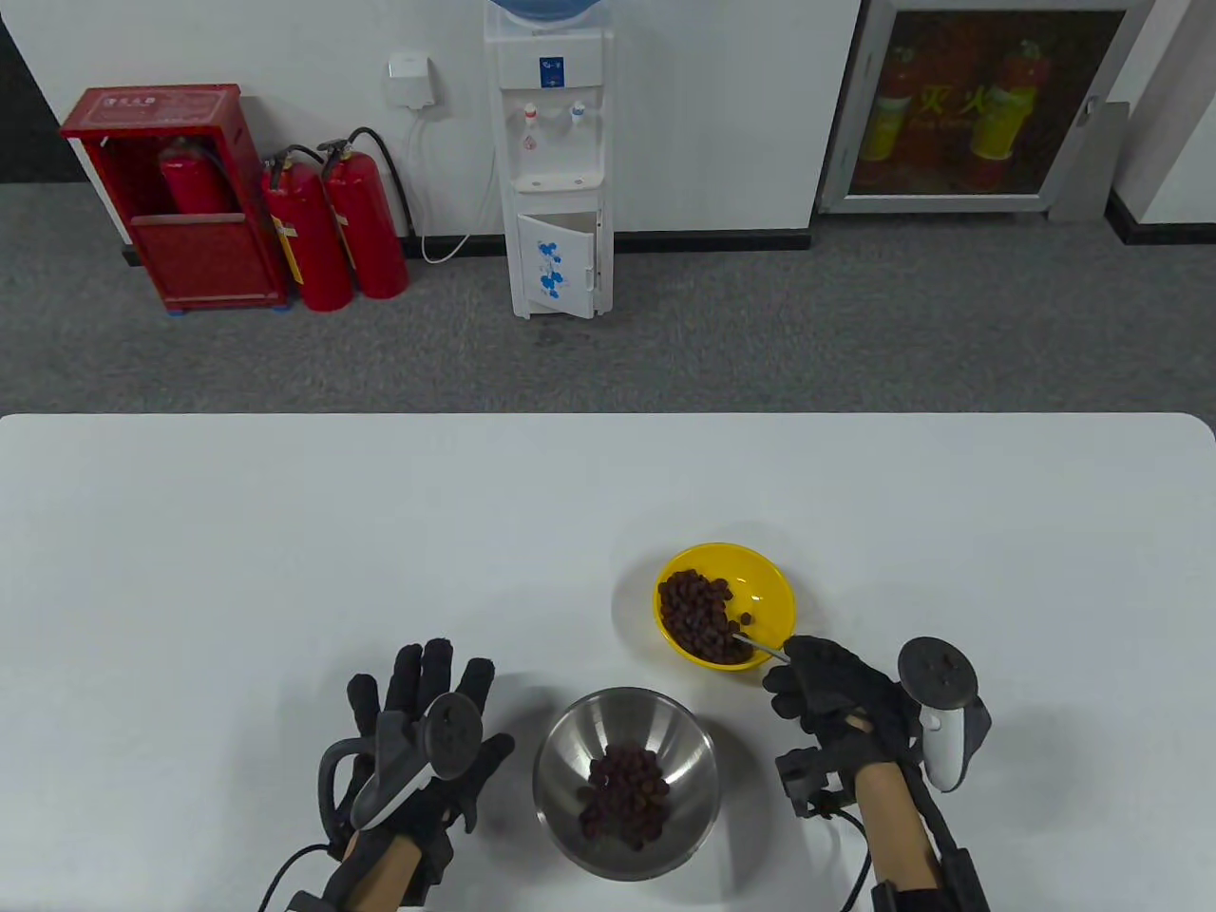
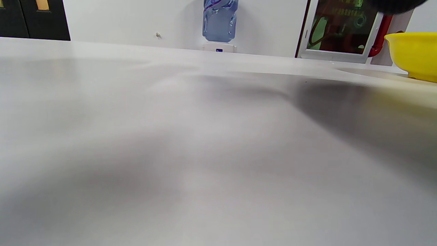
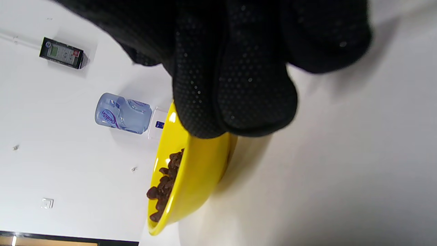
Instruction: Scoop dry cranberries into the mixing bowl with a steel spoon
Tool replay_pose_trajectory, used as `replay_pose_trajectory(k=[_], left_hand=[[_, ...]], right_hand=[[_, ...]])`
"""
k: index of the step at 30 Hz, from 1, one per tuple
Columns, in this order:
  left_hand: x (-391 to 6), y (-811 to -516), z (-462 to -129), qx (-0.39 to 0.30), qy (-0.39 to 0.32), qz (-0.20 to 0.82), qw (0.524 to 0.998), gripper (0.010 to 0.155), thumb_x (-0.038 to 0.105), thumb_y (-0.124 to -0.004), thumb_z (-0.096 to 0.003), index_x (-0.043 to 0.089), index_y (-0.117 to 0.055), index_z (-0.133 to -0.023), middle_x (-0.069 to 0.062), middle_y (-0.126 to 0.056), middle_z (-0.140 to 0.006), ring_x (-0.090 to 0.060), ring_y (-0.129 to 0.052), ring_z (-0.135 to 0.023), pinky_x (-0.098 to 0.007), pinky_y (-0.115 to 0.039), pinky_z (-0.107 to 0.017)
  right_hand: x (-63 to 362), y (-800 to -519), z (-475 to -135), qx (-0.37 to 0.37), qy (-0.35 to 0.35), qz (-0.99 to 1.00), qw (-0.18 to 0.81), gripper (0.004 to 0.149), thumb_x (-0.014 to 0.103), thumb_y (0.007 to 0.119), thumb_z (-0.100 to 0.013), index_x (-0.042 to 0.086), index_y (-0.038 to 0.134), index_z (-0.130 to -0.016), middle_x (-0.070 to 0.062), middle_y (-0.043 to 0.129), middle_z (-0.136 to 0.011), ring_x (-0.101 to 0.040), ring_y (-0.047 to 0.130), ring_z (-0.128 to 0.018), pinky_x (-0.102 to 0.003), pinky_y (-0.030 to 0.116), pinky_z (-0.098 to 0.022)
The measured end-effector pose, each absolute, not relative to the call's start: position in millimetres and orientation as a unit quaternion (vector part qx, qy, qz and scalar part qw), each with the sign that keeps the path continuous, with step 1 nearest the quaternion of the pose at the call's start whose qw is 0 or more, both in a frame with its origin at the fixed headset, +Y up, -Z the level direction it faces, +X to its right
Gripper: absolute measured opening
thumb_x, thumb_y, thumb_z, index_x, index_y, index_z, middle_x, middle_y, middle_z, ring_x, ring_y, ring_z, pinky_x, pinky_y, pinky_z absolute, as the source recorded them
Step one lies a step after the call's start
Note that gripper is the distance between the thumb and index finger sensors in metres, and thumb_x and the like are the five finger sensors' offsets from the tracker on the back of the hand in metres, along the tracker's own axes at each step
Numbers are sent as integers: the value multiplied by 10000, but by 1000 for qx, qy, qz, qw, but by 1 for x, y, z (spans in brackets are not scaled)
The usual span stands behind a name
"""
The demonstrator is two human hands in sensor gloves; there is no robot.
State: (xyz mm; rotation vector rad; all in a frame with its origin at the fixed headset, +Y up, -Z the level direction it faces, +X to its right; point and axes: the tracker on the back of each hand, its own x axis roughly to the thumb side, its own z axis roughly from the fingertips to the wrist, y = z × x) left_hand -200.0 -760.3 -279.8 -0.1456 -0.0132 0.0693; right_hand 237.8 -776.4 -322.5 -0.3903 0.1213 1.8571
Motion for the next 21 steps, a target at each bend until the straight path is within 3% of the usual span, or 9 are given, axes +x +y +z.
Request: replay_pose_trajectory(k=[21], left_hand=[[-200,-760,-280,-71,-8,37,997,788,744,-584,-405,518,-206,-1058,63,-35,-1200,-274,-49,-1153,-698,-26,-709]], right_hand=[[246,-781,-317,-182,35,754,630,431,337,759,-501,85,811,-847,-34,990,-680,-209,1039,-510,-431,816,-370]])
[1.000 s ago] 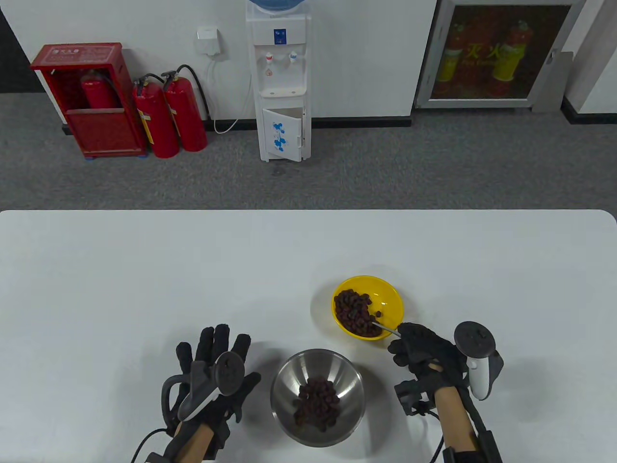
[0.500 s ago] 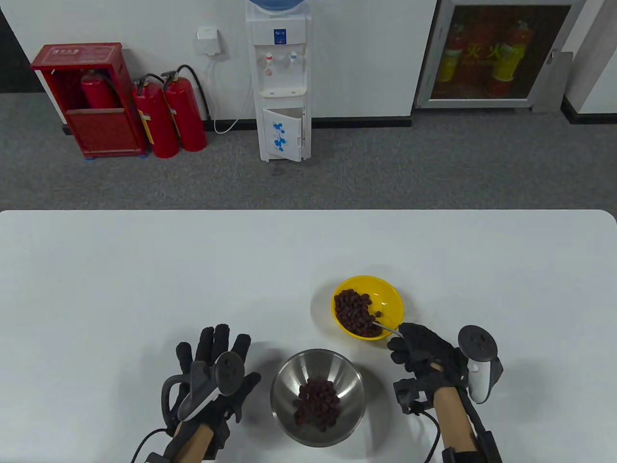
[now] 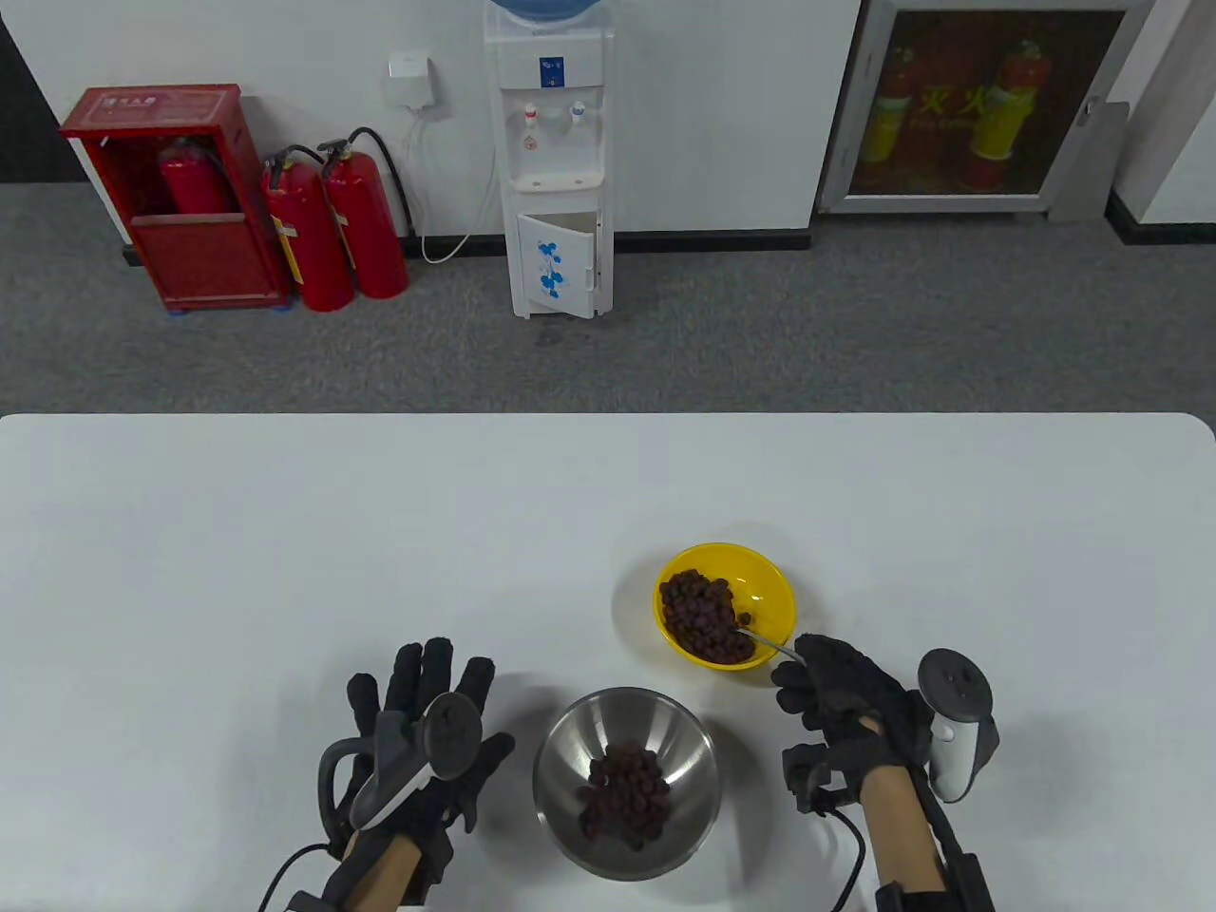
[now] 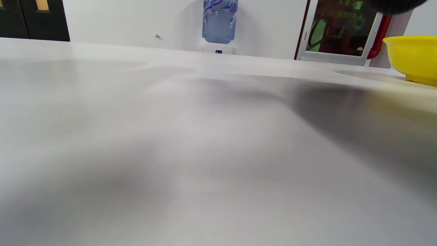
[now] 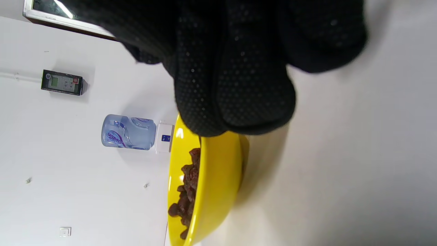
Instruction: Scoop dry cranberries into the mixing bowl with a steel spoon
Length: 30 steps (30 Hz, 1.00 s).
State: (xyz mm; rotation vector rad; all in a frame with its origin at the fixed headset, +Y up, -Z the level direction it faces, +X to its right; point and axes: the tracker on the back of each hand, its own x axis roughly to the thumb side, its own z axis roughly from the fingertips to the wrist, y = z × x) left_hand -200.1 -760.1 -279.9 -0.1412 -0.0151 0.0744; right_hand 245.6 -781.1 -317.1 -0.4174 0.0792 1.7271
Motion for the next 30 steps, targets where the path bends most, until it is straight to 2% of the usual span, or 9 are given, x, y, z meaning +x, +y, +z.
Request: replay_pose_trajectory(k=[2,3,18,30], left_hand=[[-200,-760,-280,-71,-8,36,997,787,744,-584,-404,520,-207,-1057,63,-37,-1200,-274,-51,-1153,-698,-27,-709],[-200,-760,-280,-71,-8,36,997,789,744,-584,-404,519,-205,-1058,63,-36,-1200,-275,-51,-1153,-698,-27,-709],[-199,-760,-280,-71,-10,38,997,789,744,-585,-404,519,-206,-1058,63,-36,-1200,-275,-50,-1153,-698,-26,-709],[-198,-761,-280,-72,-12,36,997,787,746,-583,-403,522,-206,-1057,65,-38,-1200,-273,-48,-1154,-697,-25,-710]], right_hand=[[246,-780,-317,-180,33,753,632,430,337,760,-501,88,810,-849,-33,989,-682,-209,1036,-514,-432,814,-372],[247,-780,-316,-179,31,753,632,429,337,760,-501,91,811,-849,43,985,-687,-208,1037,-514,-432,814,-373],[248,-764,-307,-156,-9,762,629,424,336,766,-499,103,816,-850,37,985,-691,-213,1032,-522,-439,808,-376],[243,-743,-289,-106,-31,775,623,421,342,775,-494,96,832,-831,45,1002,-669,-203,1047,-500,-431,821,-362]])
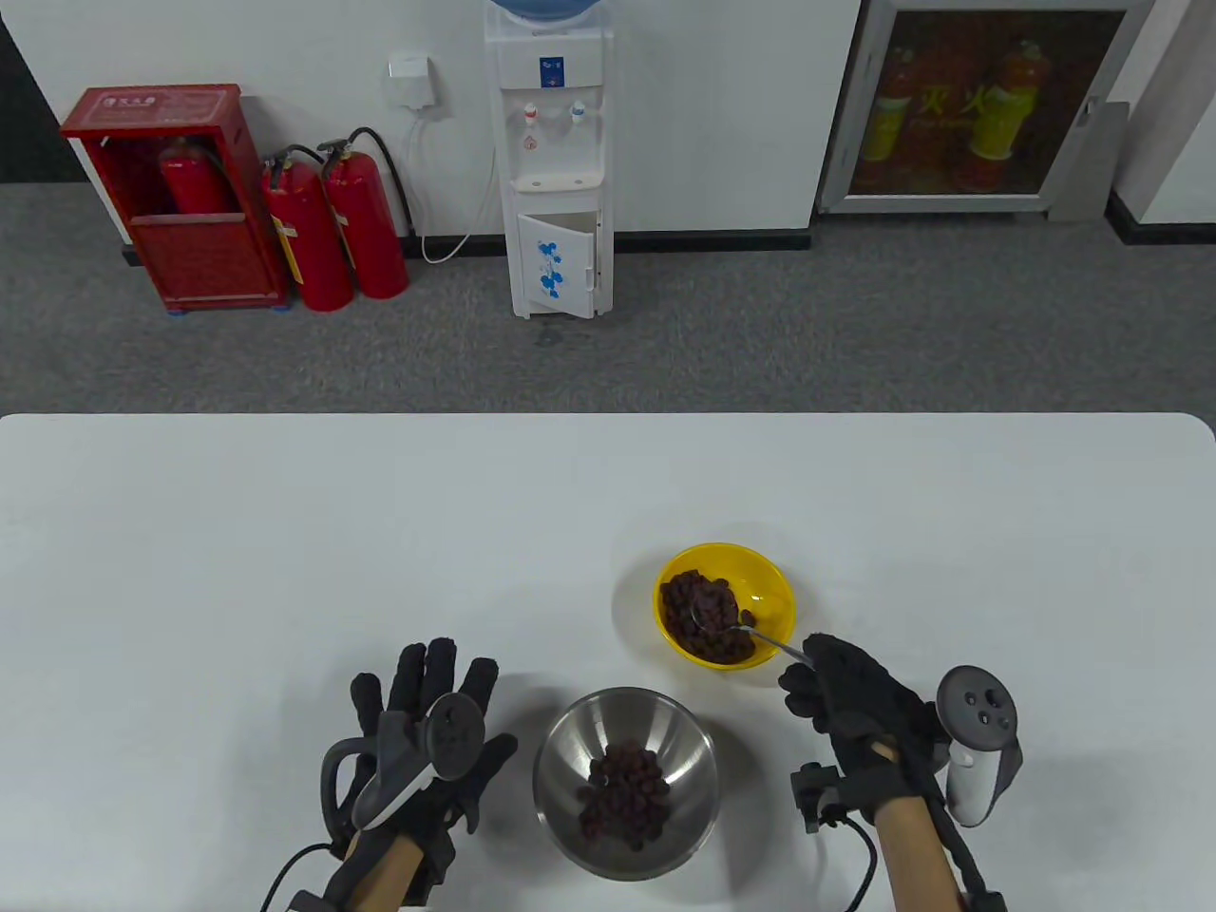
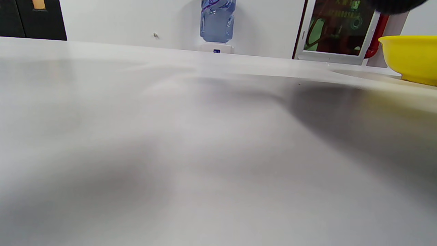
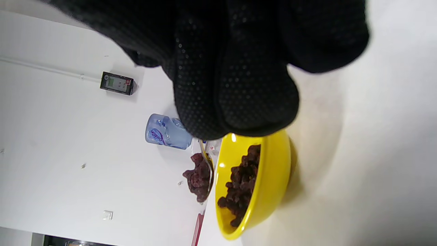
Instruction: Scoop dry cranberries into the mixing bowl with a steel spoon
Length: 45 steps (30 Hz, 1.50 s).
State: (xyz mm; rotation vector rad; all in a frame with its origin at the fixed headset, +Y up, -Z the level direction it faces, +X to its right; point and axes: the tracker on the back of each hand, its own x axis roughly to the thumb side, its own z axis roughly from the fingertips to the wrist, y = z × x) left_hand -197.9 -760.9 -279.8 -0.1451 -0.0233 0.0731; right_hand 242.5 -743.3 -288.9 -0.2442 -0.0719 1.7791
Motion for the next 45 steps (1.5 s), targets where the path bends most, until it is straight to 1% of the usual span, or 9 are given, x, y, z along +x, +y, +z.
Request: replay_pose_trajectory(k=[11,17,22,39,45], left_hand=[[-197,-761,-280,-71,-11,34,997,788,746,-584,-403,520,-207,-1058,64,-37,-1201,-274,-49,-1154,-698,-25,-708],[-197,-761,-280,-71,-11,31,997,787,746,-583,-403,521,-207,-1057,64,-37,-1201,-273,-50,-1154,-698,-25,-709],[-197,-761,-280,-71,-10,30,997,789,746,-583,-403,519,-206,-1058,64,-38,-1201,-273,-51,-1153,-698,-26,-709],[-197,-761,-279,-72,-10,29,997,787,744,-584,-403,520,-209,-1057,62,-40,-1200,-275,-53,-1153,-698,-27,-708],[-197,-761,-279,-72,-9,29,997,787,745,-583,-403,519,-208,-1057,63,-40,-1200,-274,-52,-1153,-698,-27,-709]], right_hand=[[228,-726,-274,-37,-21,766,642,423,339,792,-478,64,868,-790,33,1032,-615,-203,1070,-442,-426,837,-323],[215,-720,-270,8,-13,776,631,419,340,793,-476,72,873,-788,32,1032,-615,-205,1067,-444,-425,836,-323],[208,-721,-270,30,-8,782,623,418,340,792,-477,81,871,-795,29,1029,-625,-208,1064,-452,-427,832,-330],[207,-723,-271,47,-10,799,599,405,334,796,-476,137,876,-821,15,1012,-671,-227,1036,-517,-452,802,-375],[207,-719,-270,57,-28,817,573,401,333,795,-474,164,876,-829,20,1003,-690,-224,1029,-536,-452,798,-386]])
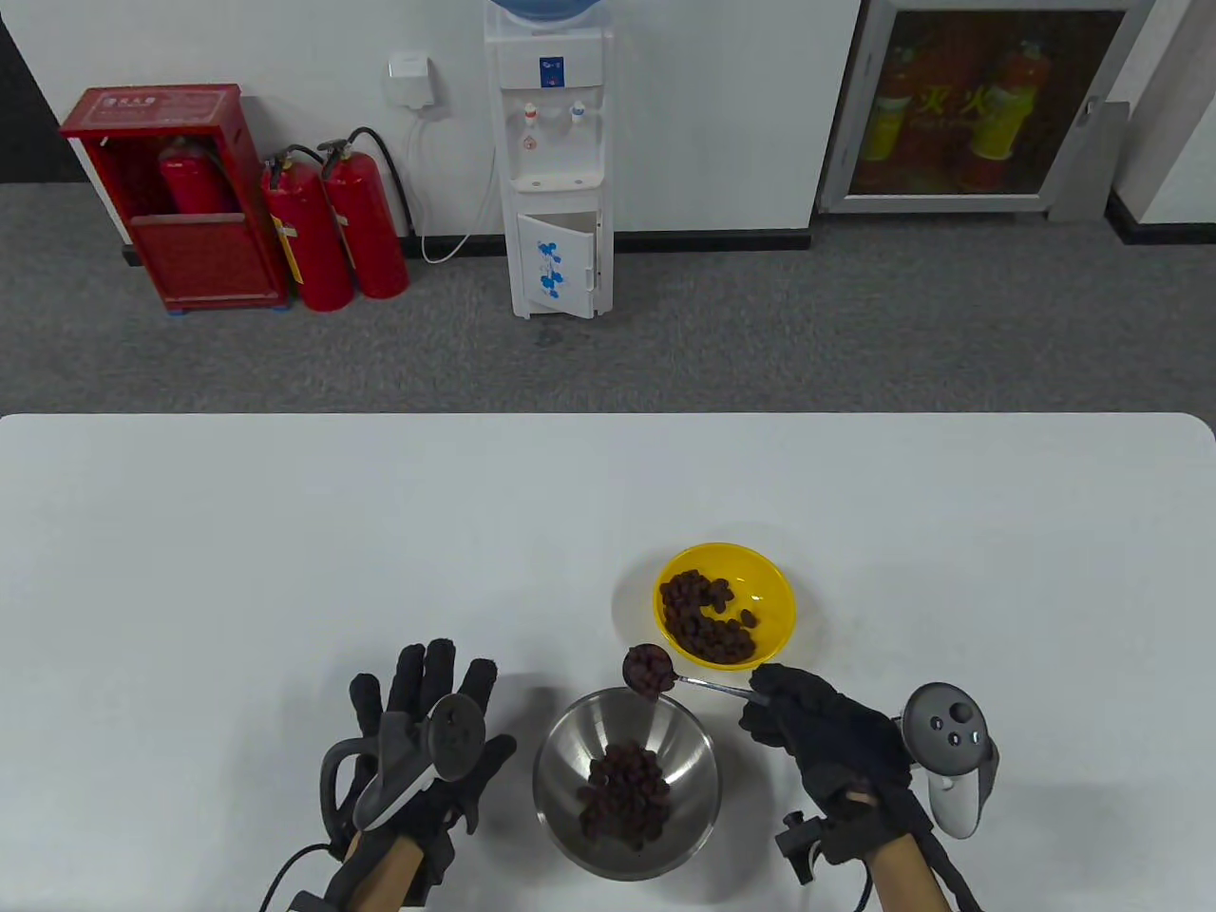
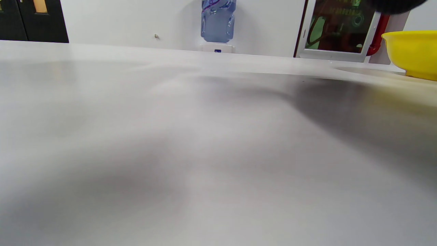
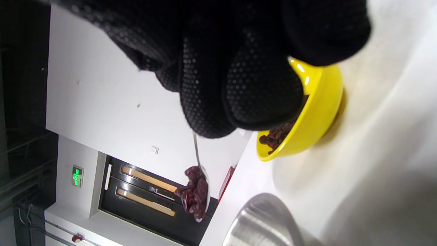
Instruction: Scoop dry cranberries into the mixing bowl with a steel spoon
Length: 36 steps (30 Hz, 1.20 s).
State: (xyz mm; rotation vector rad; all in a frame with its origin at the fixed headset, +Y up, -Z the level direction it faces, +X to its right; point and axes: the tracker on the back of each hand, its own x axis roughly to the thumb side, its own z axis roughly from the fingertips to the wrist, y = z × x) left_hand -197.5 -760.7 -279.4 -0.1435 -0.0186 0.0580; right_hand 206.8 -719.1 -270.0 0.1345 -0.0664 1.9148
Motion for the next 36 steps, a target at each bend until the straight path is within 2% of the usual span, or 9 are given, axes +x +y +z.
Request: replay_pose_trajectory(k=[17,36], left_hand=[[-198,-761,-279,-73,-9,29,997,787,744,-584,-403,518,-211,-1058,62,-44,-1200,-274,-54,-1153,-698,-28,-709],[-197,-761,-279,-72,-10,30,997,786,743,-584,-405,517,-211,-1059,63,-40,-1200,-275,-53,-1153,-698,-27,-709]], right_hand=[[203,-714,-268,94,-65,850,515,391,330,800,-463,224,889,-828,56,990,-720,-223,1013,-578,-460,784,-412],[202,-708,-266,180,-97,822,531,391,332,802,-452,255,900,-823,32,990,-732,-226,991,-620,-481,760,-446]])
